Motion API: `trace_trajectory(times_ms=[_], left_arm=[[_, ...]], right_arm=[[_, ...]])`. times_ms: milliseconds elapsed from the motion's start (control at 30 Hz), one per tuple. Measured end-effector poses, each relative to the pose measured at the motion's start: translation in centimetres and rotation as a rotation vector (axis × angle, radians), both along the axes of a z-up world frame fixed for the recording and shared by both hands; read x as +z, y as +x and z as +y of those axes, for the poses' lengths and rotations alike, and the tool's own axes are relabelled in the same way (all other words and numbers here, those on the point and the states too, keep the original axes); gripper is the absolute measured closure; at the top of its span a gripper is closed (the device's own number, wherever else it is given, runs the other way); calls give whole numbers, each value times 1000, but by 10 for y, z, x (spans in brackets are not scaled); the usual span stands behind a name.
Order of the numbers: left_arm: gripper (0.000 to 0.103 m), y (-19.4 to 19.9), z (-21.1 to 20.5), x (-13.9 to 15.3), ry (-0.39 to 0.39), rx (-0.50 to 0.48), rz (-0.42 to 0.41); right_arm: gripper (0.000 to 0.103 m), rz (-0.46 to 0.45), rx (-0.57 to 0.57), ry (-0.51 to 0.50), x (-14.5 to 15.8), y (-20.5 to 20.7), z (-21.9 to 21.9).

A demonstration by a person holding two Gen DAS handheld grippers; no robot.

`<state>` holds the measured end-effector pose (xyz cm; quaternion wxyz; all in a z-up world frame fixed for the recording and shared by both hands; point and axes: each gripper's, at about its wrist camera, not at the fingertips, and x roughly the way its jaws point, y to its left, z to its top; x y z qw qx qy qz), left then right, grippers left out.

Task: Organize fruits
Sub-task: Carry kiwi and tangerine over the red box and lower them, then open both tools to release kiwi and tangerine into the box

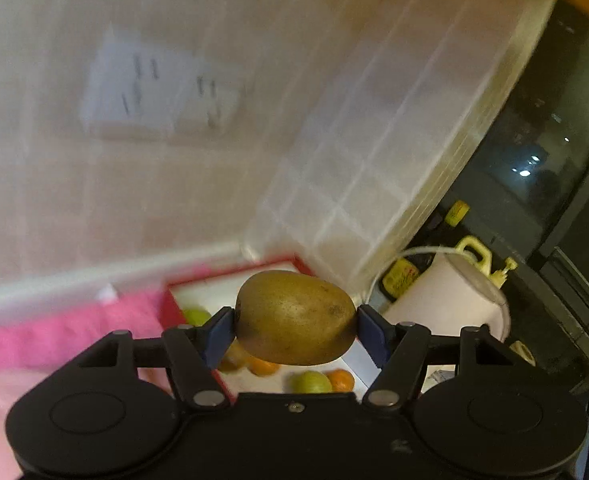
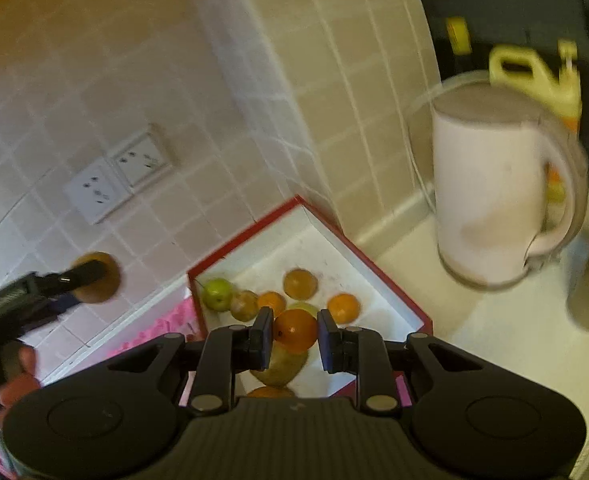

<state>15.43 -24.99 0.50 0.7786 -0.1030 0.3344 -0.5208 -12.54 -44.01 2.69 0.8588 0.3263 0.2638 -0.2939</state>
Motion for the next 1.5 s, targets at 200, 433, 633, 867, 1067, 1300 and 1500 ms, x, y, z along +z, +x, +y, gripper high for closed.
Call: trace_trajectory(times_ms=[200, 433, 633, 867, 1067, 1300, 1500], left_arm=[[24, 4, -60, -57, 90, -18, 130], [24, 8, -100, -81, 176, -14, 159], [24, 6, -115, -82, 227, -30, 136], [24, 6, -129, -81, 288, -21, 125], [24, 6, -129, -81, 310, -14, 114], [23, 9, -126, -82, 318, -18, 128], [22, 14, -109, -72, 269, -12, 155]], right_arm=[[78, 27, 6, 103, -51, 32, -45], [78, 41, 13, 170, -86, 52, -71], [78, 51, 68, 181, -97, 68, -75], [78, 136, 122, 116, -102, 83, -68], [77, 199, 162, 30, -99, 91, -56], [71, 228, 165, 24, -97, 95, -58], [52, 194, 137, 33, -86, 82, -60]])
